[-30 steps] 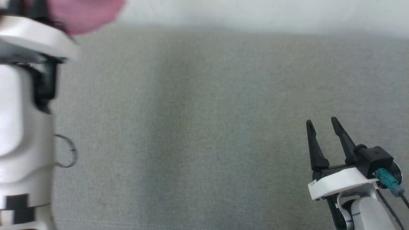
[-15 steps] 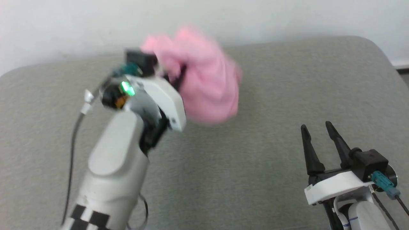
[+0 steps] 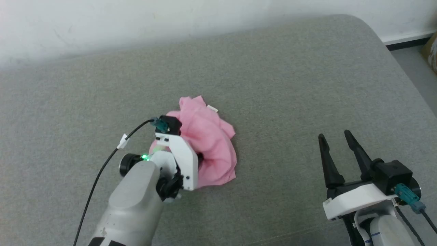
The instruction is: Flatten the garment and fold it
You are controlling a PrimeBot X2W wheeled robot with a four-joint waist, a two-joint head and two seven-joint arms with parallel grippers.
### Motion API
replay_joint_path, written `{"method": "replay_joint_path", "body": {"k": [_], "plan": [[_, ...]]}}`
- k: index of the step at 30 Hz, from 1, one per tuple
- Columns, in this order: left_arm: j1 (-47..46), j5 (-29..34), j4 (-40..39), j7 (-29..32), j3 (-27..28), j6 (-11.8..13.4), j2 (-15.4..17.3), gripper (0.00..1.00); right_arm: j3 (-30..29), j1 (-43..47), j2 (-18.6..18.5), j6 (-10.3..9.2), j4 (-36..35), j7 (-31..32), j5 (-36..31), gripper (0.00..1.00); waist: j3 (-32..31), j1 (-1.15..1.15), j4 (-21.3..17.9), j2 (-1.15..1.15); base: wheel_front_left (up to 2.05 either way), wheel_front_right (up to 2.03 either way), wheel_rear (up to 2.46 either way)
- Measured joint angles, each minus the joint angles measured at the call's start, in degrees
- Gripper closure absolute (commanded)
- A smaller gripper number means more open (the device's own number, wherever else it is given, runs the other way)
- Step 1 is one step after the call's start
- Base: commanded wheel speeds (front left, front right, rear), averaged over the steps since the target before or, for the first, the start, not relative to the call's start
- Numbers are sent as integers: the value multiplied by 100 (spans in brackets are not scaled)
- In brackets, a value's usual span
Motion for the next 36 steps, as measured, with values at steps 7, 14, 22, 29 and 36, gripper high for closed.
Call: {"method": "replay_joint_path", "body": {"k": [7, 14, 22, 29, 36], "plan": [[-47, -68, -687, -2091, 324, 81, -87, 0, -60, -22, 0, -1, -71, -9, -5, 0, 24, 0, 296, 0, 0, 0, 0], [297, 52, -1626, -3579, 508, 294, -111, 0, -153, -34, -1, -4, -294, 14, -99, 0, -44, 0, 809, 0, 0, 0, 0], [1575, 682, -3649, -3678, 1467, 432, -54, 0, 109, -314, -2, -5, -768, 275, -300, 0, -68, -1, 1451, 0, 0, 0, 0], [2435, 1145, -4469, -3679, 2152, 431, -143, 0, 915, -1228, 1, -4, -512, 1207, -671, 0, 41, 0, 1946, 0, 0, 0, 0], [2714, 1054, -4707, -3680, 2294, 523, -179, 0, 1484, -2059, -19, -3, 588, 3275, -835, 0, 175, 0, 2386, 0, 0, 0, 0]]}}
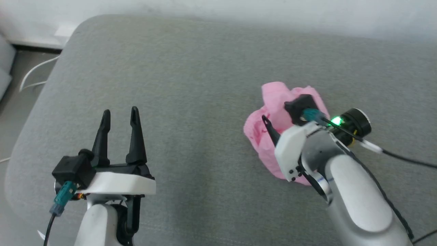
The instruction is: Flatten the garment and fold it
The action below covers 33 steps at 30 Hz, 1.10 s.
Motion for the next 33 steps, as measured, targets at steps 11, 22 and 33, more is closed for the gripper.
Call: {"method": "replay_joint_path", "body": {"k": [11, 22, 33], "plan": [[57, -387, -122, 1, -311, 187, -16, 0, 121, -699, -331, -1, 888, 1223, -978, 100, 181, 0, 507, 0, 0, 0, 0], [194, -401, -60, 1, -314, 186, -18, 0, -1589, -326, -52, 0, 293, 407, -482, 100, -28, -1, 289, 0, 0, 0, 0], [296, -283, -9, 1, -231, 85, -19, 0, -3861, 1137, -5, -2, -45, 51, 297, 38, -215, -1, -220, 0, 0, 0, 0]]}}
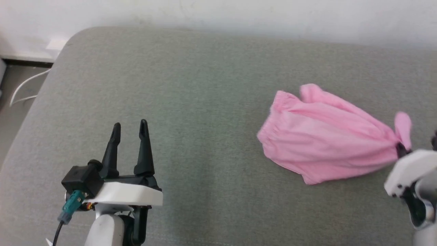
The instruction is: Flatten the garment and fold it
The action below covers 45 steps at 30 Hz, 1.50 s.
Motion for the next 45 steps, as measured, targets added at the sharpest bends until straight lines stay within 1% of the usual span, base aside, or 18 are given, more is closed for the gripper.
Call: {"method": "replay_joint_path", "body": {"k": [1, 4, 7, 9, 12, 14, 17, 22, 24, 26, 31, 33, 35, 38, 39, 40, 41, 45], "plan": [[-1, 14, 2, 0, -5, -2, 0, 0, -104, 63, 0, 0, 49, -3, 30, 0, 0, 0, -42, 0, 0, 0, 0], [-2, 22, 10, 0, -14, -10, -1, 0, -307, 218, -1, 0, 158, -114, 140, 0, 10, 0, -148, 0, 0, 0, 0], [-13, 23, 53, -1, -31, -59, -1, 0, -320, 349, 0, 0, 158, -447, 244, 0, 23, 0, -219, 0, 0, 0, 0], [-16, 23, 80, 0, -78, -62, 0, 0, -215, 470, -3, 0, 57, -779, 263, 0, 34, 1, -255, 0, 0, 0, 0], [-60, 11, 102, 0, -265, -134, 0, 0, 196, 704, 1, 0, -280, -1404, 254, 0, 51, 0, -306, 0, 0, 0, 0], [-158, -10, 159, 0, -475, -199, 0, 0, 459, 840, 8, 0, -533, -1789, 263, 0, 70, 1, -354, 0, 0, 0, 0], [-352, -44, 331, 0, -915, -302, -3, 0, 822, 1033, 7, 0, -854, -2163, 271, 0, 100, 1, -449, 0, 0, 0, 0], [-837, -148, 951, 22, -1835, -425, -10, 0, 1258, 1157, 10, 0, -1069, -2281, 334, 0, 165, 1, -678, 0, 0, 0, 0], [-1086, -321, 1214, 243, -2134, -430, -10, 0, 1361, 1159, 10, 0, -1124, -2281, 400, 0, 198, 1, -781, 0, 0, 0, 0], [-1381, -524, 1467, 591, -2361, -315, -12, 0, 1451, 1158, 8, 0, -1148, -2281, 456, 0, 237, 1, -886, 0, 0, 0, 0], [-2115, -1083, 1997, 1752, -2775, 253, -14, 0, 1638, 1147, 10, 0, -1147, -2287, 589, 0, 356, 1, -1135, 0, 0, 0, 0], [-2368, -1163, 2207, 2208, -2913, 423, -11, 0, 1682, 1133, 8, 0, -1120, -2312, 637, 0, 405, 1, -1229, 0, 0, 0, 0], [-2527, -1295, 2347, 2583, -2995, 519, -9, 0, 1719, 1126, 8, 0, -1100, -2341, 681, 0, 448, 1, -1318, 0, 0, 0, 0], [-2598, -1512, 2385, 2932, -3107, 555, -10, 0, 1727, 1126, 8, 0, -1049, -2387, 697, 0, 509, 1, -1423, 0, 0, 0, 0], [-2598, -1555, 2359, 2941, -3134, 555, -12, 18, 1725, 1127, 7, 0, -1034, -2407, 708, 0, 531, 1, -1443, 0, 0, 0, 0], [-2598, -1563, 2327, 2921, -3149, 550, -12, 62, 1722, 1127, 7, 0, -1024, -2424, 717, 0, 551, 1, -1456, 0, 0, 0, 0], [-2598, -1562, 2285, 2861, -3156, 548, -12, 100, 1711, 1127, 8, 0, -1012, -2431, 724, 0, 570, 1, -1463, 0, 0, 0, 0], [-2583, -1572, 2048, 2365, -3070, 546, -9, 100, 1664, 1123, 4, 0, -978, -2474, 727, 0, 594, 1, -1398, 0, 0, 0, 0]]}}
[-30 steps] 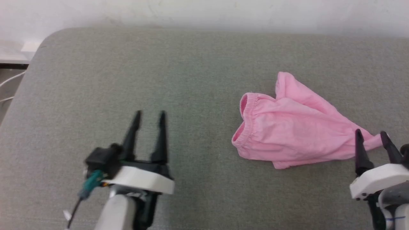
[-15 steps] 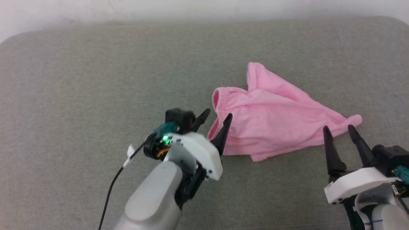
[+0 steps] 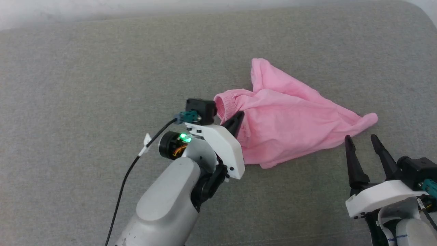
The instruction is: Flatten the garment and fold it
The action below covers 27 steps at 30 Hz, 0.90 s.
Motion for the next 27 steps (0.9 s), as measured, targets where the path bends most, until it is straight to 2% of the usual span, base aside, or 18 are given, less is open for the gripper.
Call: {"method": "replay_joint_path", "body": {"k": [3, 7, 10, 13, 14, 15, 16, 23, 27], "plan": [[130, -1, -192, -423, 191, 40, 46, 100, 12, -25, 1, 0, -8, 2, -3, 0, -6, 0, 102, 0, 0, 0, 0], [455, -55, -401, -887, 599, 274, 304, 100, -1, -65, 1, 0, -52, 11, -55, 0, -26, 0, 266, 0, 0, 0, 0], [684, -153, -481, -945, 827, 358, 558, 100, 4, -68, 2, 0, -76, 65, -67, 0, -50, 0, 391, 0, 0, 0, 0], [893, -282, -588, -925, 847, 336, 639, 100, 10, -66, 3, 0, -94, 111, -81, 0, -85, 0, 498, 0, 0, 0, 0], [932, -326, -630, -898, 824, 278, 630, 71, 7, -65, 3, 0, -96, 115, -92, 0, -100, -1, 526, 0, 0, 0, 0], [952, -365, -668, -887, 791, 225, 606, 26, 12, -65, 3, 0, -97, 120, -98, 0, -118, 0, 549, 0, 0, 0, 0], [953, -370, -697, -862, 719, 146, 590, 0, 25, -65, 3, 0, -97, 143, -100, 0, -137, -1, 565, 0, 0, 0, 0], [938, -282, -689, -374, -93, -530, 491, 0, 152, -69, 4, 0, -93, 168, -99, 0, -220, -1, 475, 0, 0, 0, 0], [914, -208, -630, -218, -316, -604, 448, 0, 135, -65, 2, 0, -93, 168, -98, 0, -238, -1, 381, 0, 0, 0, 0]]}}
